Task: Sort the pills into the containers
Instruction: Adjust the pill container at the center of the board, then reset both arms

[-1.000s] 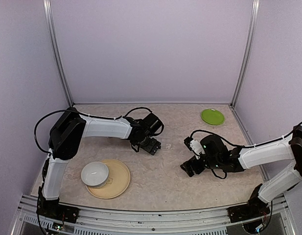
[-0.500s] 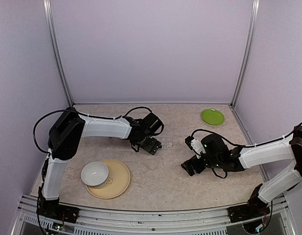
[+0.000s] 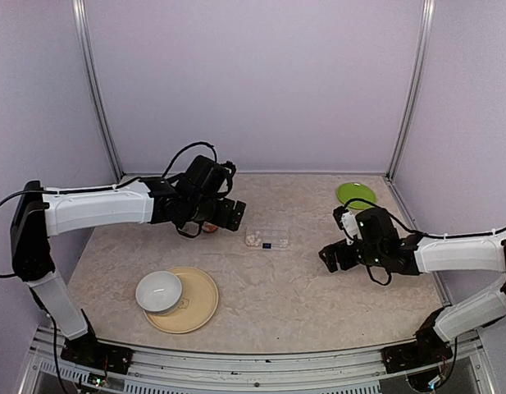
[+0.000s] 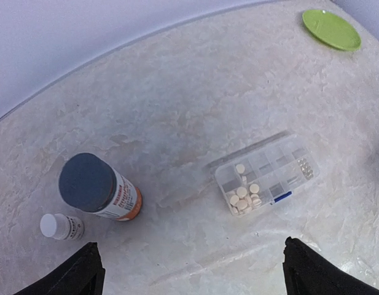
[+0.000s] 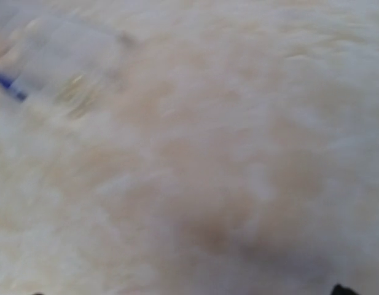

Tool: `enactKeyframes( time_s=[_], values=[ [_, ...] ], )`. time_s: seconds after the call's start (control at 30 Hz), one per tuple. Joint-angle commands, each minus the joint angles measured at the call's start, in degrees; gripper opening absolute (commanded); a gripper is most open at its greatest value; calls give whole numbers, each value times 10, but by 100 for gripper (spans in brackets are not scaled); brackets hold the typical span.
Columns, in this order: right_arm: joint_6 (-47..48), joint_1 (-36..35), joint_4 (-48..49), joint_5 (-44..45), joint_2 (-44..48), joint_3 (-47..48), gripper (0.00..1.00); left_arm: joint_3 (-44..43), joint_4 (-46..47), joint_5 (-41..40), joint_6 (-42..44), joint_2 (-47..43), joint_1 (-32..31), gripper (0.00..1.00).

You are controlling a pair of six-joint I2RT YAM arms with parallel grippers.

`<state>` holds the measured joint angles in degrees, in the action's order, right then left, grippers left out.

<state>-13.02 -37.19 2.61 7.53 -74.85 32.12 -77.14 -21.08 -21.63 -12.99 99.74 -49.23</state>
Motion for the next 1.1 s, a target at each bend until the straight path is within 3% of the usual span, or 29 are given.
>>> enactKeyframes(
  time_s=[0.0,0.2,0.37,0.5,0.63,1.07],
  values=[
    [-34,43,-24,9,50,8,100,65,70,26,-11,-71,46,99],
    [-72,143,-36,4,146,-10,100,179,160,107,-39,-180,140,99],
    [-88,191,-90,53,190,6,100,241,176,84,-45,-257,192,99],
    [-107,203,-126,130,190,30,100,292,192,48,-60,-311,222,99],
    [-108,205,-126,150,188,35,100,348,222,46,-77,-359,251,99],
    [-119,206,-131,180,178,38,100,364,230,65,-102,-342,273,99]
  ],
)
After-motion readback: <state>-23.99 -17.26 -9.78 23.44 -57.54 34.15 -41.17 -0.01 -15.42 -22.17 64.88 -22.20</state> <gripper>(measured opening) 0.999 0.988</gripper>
